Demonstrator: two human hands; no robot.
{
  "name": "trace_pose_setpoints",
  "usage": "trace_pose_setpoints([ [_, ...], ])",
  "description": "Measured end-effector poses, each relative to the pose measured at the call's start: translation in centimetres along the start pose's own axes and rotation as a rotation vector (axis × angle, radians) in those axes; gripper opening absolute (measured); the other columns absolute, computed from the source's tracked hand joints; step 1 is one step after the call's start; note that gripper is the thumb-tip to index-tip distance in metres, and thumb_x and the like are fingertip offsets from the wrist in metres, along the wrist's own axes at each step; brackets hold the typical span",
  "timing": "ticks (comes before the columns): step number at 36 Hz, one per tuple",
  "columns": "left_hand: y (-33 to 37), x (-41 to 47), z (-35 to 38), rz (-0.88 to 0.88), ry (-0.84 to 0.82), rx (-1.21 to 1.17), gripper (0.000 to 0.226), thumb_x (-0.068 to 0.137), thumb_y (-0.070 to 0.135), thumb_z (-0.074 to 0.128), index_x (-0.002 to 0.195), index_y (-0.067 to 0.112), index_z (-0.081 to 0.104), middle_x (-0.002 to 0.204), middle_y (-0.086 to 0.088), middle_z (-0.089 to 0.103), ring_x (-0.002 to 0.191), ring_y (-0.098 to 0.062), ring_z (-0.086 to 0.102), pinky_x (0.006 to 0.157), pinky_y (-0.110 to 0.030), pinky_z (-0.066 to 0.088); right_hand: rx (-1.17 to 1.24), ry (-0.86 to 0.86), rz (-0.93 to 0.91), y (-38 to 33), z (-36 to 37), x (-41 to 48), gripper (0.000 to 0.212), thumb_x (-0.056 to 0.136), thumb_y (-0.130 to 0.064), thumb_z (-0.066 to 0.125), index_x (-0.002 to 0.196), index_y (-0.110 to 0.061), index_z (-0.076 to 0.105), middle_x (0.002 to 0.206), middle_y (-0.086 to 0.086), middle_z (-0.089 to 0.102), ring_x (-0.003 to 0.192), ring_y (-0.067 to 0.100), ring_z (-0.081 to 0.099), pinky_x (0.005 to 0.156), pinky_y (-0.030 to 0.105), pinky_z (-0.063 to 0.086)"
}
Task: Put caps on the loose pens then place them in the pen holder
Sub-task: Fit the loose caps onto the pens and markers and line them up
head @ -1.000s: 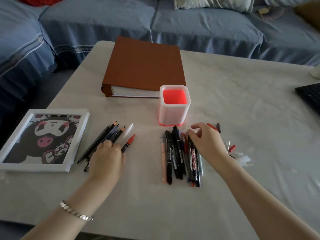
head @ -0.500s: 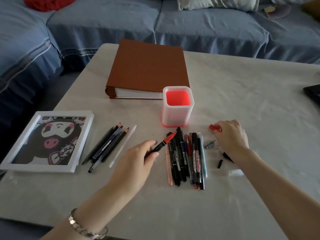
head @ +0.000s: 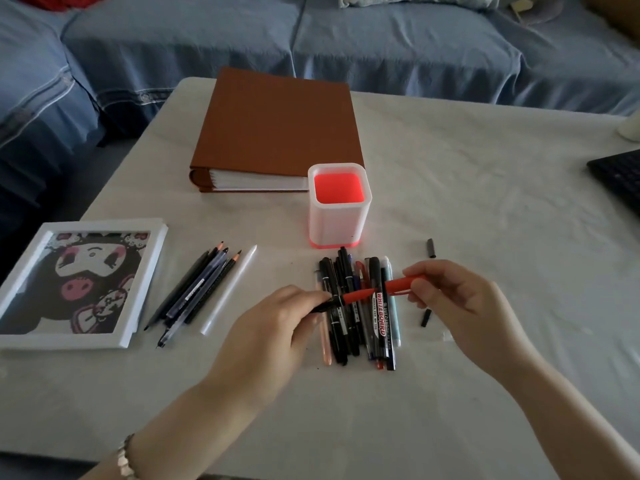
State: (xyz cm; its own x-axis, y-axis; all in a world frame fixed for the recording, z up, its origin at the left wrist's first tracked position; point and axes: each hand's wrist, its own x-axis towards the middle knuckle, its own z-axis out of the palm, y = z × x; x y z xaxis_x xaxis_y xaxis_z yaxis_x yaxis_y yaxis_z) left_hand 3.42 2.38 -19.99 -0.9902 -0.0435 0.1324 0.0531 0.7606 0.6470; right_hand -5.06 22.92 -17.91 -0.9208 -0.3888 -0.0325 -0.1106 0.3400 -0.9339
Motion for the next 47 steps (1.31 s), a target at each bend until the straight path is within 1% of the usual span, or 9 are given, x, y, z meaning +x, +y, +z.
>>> trace_pose_setpoints([
  [6, 0.4, 0.1, 0.0, 0.028, -0.006, 0.000, 0.026, 0.083, 0.024, 0.050, 0.107, 0.031, 0.057, 0.084, 0.021, 0.053, 0.080, -0.006, 0.053, 0.068, -0.017, 0.042, -0.005, -0.003, -0.005, 0.1, 0.2, -0.3, 0.018, 0.075, -0.031, 0.055, 0.083, -0.044, 0.065, 0.079, -0.010, 0.071, 0.071, 0.013, 0.062, 0.073, 0.029, 0.050],
  [11, 1.0, 0.1, 0.0, 0.093, -0.012, 0.004, 0.024, 0.086, 0.032, 0.047, 0.108, 0.031, 0.055, 0.085, 0.013, 0.063, 0.082, -0.004, 0.053, 0.069, -0.014, 0.041, -0.010, -0.048, -0.031, -0.1, 0.7, -0.7, 0.032, 0.085, -0.013, 0.062, 0.076, -0.043, 0.067, 0.069, -0.020, 0.069, 0.062, -0.001, 0.058, 0.064, 0.010, 0.045],
  [18, 1.5, 0.4, -0.2, 0.164, 0.000, 0.007, 0.026, 0.084, 0.028, 0.045, 0.104, 0.022, 0.060, 0.087, 0.006, 0.069, 0.083, -0.006, 0.054, 0.072, -0.014, 0.041, -0.036, -0.041, -0.087, -0.4, 1.4, -1.5, 0.037, 0.083, -0.002, 0.060, 0.080, -0.039, 0.063, 0.064, -0.030, 0.066, 0.064, -0.010, 0.060, 0.066, 0.004, 0.044],
  [24, 1.7, 0.7, -0.2, 0.169, -0.021, -0.025, 0.028, 0.084, 0.027, 0.044, 0.101, 0.017, 0.064, 0.083, 0.005, 0.068, 0.081, -0.006, 0.054, 0.071, -0.007, 0.038, -0.130, -0.019, -0.221, -0.4, 1.8, -1.7, 0.011, 0.076, -0.036, 0.057, 0.081, -0.044, 0.063, 0.078, -0.037, 0.064, 0.080, -0.008, 0.062, 0.072, 0.001, 0.041],
  [29, 2.1, 1.2, -0.2, 0.138, -0.086, -0.114, 0.018, 0.083, 0.022, 0.050, 0.098, 0.025, 0.060, 0.071, 0.005, 0.060, 0.068, -0.006, 0.051, 0.060, -0.008, 0.036, -0.181, 0.007, -0.292, -0.3, 1.4, -1.7, 0.017, 0.078, -0.035, 0.050, 0.085, -0.038, 0.065, 0.081, -0.039, 0.062, 0.078, -0.009, 0.060, 0.070, 0.001, 0.040],
  [32, 2.5, 1.7, -0.4, 0.112, -0.183, -0.135, 0.019, 0.085, 0.016, 0.053, 0.100, 0.019, 0.065, 0.069, 0.010, 0.053, 0.066, -0.001, 0.048, 0.059, -0.008, 0.034, -0.219, -0.006, -0.301, 0.8, 1.1, -1.8, 0.021, 0.081, -0.035, 0.051, 0.098, -0.036, 0.063, 0.090, -0.024, 0.067, 0.081, -0.001, 0.063, 0.072, 0.008, 0.046],
  [39, 3.1, 3.3, 1.8, -0.079, -0.369, -0.045, 0.024, 0.095, 0.014, 0.039, 0.111, 0.025, 0.053, 0.084, 0.008, 0.053, 0.066, -0.011, 0.048, 0.058, -0.023, 0.036, -0.373, -0.081, -0.110, 3.9, -0.5, -1.3, 0.024, 0.087, -0.042, 0.052, 0.104, -0.032, 0.066, 0.084, -0.018, 0.068, 0.085, 0.001, 0.061, 0.075, 0.011, 0.045],
  [42, 2.8, 4.2, 2.1, -0.185, -0.269, -0.169, 0.023, 0.095, 0.022, 0.039, 0.113, 0.028, 0.052, 0.066, 0.007, 0.050, 0.055, -0.008, 0.047, 0.050, -0.018, 0.034, -0.464, 0.127, 0.018, 4.9, -3.0, 0.3, 0.020, 0.090, -0.018, 0.054, 0.105, -0.019, 0.067, 0.081, -0.010, 0.067, 0.073, -0.001, 0.060, 0.066, 0.005, 0.040],
  [47, 1.8, 4.8, 1.9, -0.387, -0.124, -0.542, 0.015, 0.092, 0.022, 0.046, 0.092, 0.028, 0.061, 0.061, 0.002, 0.049, 0.050, -0.007, 0.044, 0.053, -0.020, 0.039, -0.689, 0.177, 0.261, 7.3, -6.2, 2.3, 0.020, 0.087, -0.009, 0.054, 0.097, -0.016, 0.069, 0.095, 0.003, 0.065, 0.081, 0.019, 0.053, 0.071, 0.027, 0.037],
])
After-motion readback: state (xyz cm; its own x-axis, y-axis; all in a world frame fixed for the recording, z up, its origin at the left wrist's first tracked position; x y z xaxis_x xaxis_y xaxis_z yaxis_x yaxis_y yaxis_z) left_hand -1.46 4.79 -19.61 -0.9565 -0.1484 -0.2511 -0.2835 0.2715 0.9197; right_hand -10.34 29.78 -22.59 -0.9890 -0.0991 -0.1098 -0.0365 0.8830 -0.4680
